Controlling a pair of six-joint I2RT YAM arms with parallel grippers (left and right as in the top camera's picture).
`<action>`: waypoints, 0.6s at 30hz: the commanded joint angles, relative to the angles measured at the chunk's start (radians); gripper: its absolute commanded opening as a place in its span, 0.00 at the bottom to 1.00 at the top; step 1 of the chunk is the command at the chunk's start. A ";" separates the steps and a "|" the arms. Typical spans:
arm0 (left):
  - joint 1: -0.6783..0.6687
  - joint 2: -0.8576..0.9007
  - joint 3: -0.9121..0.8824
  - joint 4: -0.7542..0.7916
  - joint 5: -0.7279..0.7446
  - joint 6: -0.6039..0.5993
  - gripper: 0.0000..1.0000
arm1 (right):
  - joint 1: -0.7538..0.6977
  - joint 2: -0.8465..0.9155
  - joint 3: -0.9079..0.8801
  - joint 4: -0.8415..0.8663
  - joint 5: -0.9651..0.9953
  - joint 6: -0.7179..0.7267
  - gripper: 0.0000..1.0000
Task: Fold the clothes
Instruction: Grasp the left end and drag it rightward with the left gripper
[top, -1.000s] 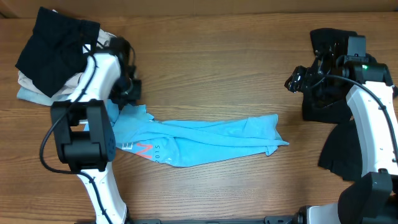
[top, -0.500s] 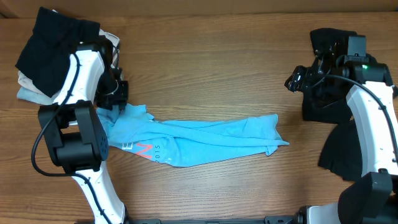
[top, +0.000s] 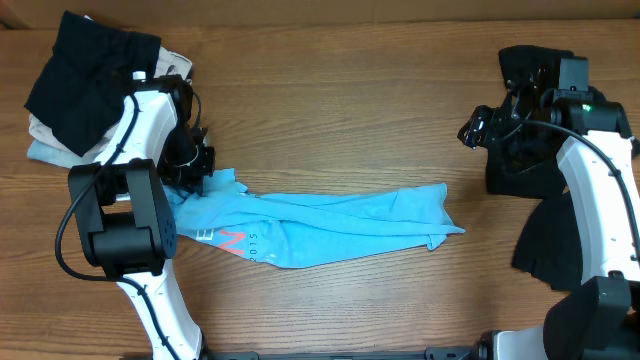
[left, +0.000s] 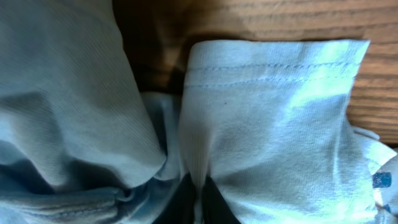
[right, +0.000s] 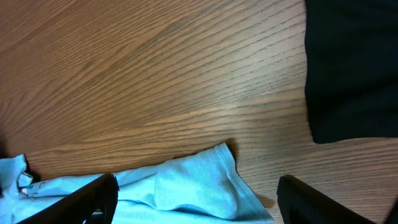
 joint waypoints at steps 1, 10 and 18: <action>-0.002 0.001 0.041 0.010 0.011 0.008 0.04 | 0.000 -0.022 0.025 0.006 0.006 -0.005 0.86; -0.013 0.001 0.293 0.109 0.011 0.008 0.04 | 0.000 -0.022 0.025 0.007 0.006 -0.004 0.86; -0.032 0.001 0.311 0.253 0.011 0.008 0.04 | 0.000 -0.022 0.025 0.014 0.006 -0.004 0.86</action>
